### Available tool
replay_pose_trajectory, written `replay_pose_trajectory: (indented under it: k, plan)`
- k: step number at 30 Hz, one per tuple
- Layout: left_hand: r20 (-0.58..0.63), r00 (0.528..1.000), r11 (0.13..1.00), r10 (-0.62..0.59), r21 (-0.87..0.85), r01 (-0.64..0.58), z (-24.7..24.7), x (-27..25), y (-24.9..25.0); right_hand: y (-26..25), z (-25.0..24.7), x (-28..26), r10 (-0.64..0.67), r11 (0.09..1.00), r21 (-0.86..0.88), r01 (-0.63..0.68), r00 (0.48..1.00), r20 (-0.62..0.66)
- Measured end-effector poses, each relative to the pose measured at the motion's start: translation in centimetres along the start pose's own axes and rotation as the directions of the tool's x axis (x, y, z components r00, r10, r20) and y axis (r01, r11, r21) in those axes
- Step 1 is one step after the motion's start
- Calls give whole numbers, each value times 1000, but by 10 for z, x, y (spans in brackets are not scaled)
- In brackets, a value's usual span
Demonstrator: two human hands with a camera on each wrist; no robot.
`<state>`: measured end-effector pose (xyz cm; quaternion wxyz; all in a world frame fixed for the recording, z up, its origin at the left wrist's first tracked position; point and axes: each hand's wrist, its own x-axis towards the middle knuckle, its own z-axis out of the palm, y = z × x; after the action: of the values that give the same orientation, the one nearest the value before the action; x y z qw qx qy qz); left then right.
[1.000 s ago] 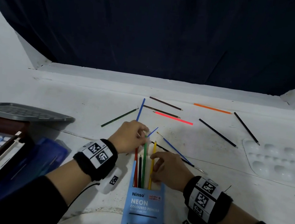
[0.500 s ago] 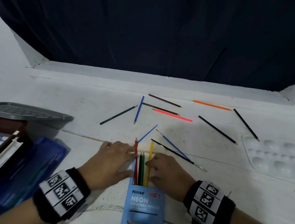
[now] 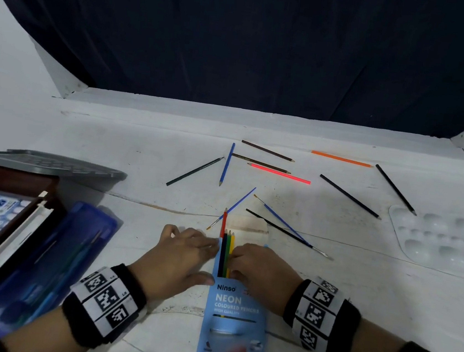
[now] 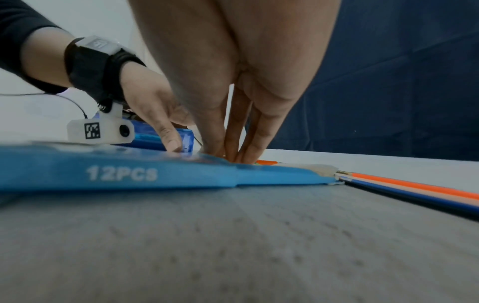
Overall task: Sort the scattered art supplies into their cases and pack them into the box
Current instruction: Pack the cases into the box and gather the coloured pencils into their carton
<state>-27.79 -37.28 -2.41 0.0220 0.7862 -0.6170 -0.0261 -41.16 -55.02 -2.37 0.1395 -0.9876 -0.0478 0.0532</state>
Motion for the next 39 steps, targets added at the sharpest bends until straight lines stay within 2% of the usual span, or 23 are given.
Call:
replay_pose_trajectory:
  k: [4, 11, 15, 18, 20, 22, 24, 26, 29, 34, 36, 39]
  plan:
    - [45, 999, 1000, 9, -1, -9, -1, 2, -2, 6, -6, -5, 5, 992, 124, 2, 998, -59]
    - [181, 984, 998, -6, -64, 17, -11, 9, -2, 5, -11, -5, 11, 986, 165, 0, 998, -69]
    - [246, 969, 991, -32, -118, 62, -19, 18, -8, 8, -20, 2, 42, 971, 239, -4, 987, -155]
    - [164, 985, 955, -46, -283, 91, -25, 26, -21, 18, -29, 5, 200, 944, 310, -115, 946, -256]
    - [25, 991, 905, -130, -406, 129, -29, 33, -36, 33, -36, 6, 302, 913, 363, -185, 905, -299]
    - [-86, 964, 867, -253, -463, 186, -28, 46, -59, 54, -45, 10, 368, 904, 347, -249, 866, -338]
    - [-90, 930, 856, -358, -429, 288, -29, 64, -84, 77, -56, 14, 404, 914, 178, -364, 856, -322]
    - [-15, 904, 850, -427, -348, 396, -27, 84, -107, 99, -63, 19, 447, 882, -31, -471, 855, -263]
    - [117, 865, 846, -488, -180, 502, -25, 107, -123, 131, -66, 27, 491, 835, -175, -521, 850, -192]
    - [108, 910, 914, -400, 114, 388, -26, 122, -130, 168, -72, 42, 516, 843, -121, -525, 851, -97]
    - [95, 906, 901, -413, 186, 391, -27, 124, -129, 175, -71, 45, 536, 839, -96, -535, 844, -20]
    - [72, 894, 883, -442, 211, 419, -24, 123, -124, 177, -70, 47, 542, 823, -182, -538, 840, -32]
